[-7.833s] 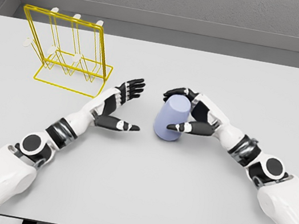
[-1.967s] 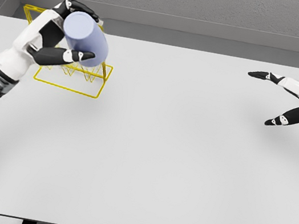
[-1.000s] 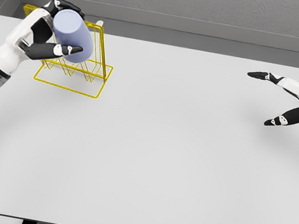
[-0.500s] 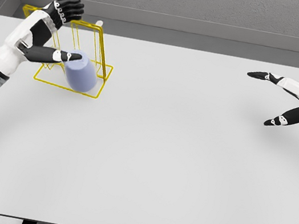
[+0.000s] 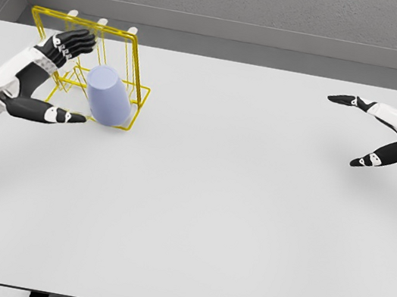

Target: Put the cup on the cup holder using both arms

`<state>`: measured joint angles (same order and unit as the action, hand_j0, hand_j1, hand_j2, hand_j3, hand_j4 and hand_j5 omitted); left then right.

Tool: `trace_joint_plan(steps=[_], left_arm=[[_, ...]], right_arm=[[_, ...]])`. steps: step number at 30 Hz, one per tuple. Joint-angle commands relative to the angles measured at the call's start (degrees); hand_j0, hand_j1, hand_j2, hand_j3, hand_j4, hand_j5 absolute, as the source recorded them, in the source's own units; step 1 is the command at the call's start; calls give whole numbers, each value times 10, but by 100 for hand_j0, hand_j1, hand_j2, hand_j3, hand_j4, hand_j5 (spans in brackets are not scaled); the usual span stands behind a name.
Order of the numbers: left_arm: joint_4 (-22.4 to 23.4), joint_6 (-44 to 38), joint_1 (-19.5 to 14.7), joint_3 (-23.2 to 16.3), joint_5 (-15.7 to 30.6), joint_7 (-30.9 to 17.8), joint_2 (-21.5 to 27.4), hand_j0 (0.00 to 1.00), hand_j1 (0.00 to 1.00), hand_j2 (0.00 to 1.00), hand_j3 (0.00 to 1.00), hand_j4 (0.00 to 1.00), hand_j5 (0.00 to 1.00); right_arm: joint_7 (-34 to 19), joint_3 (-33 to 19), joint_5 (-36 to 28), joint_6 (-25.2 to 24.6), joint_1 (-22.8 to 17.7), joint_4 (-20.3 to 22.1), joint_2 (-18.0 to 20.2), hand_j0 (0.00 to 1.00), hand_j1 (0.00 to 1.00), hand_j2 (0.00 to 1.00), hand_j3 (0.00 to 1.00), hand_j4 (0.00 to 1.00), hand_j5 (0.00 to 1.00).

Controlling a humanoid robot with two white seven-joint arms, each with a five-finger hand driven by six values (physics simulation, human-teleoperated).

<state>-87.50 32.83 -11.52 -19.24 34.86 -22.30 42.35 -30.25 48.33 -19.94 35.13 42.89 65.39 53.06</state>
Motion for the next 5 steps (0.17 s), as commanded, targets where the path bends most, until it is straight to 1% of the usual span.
trace_joint_plan(steps=[1, 3, 4, 5], left_arm=[[-7, 22, 1, -3, 3, -3, 34, 100, 100, 100, 100, 100, 100], [-28, 22, 21, -4, 3, -4, 46, 100, 100, 100, 100, 100, 100], [-30, 22, 22, -4, 3, -4, 46, 100, 100, 100, 100, 100, 100], [-30, 22, 23, -5, 2, -14, 46, 100, 100, 100, 100, 100, 100]], right_arm=[[0, -1, -4, -1, 0, 0, 1, 100, 100, 100, 100, 100, 100], [0, -1, -4, -1, 0, 0, 1, 100, 100, 100, 100, 100, 100], [0, -1, -4, -1, 0, 0, 2, 100, 100, 100, 100, 100, 100], [0, -1, -4, -1, 0, 0, 3, 100, 100, 100, 100, 100, 100]])
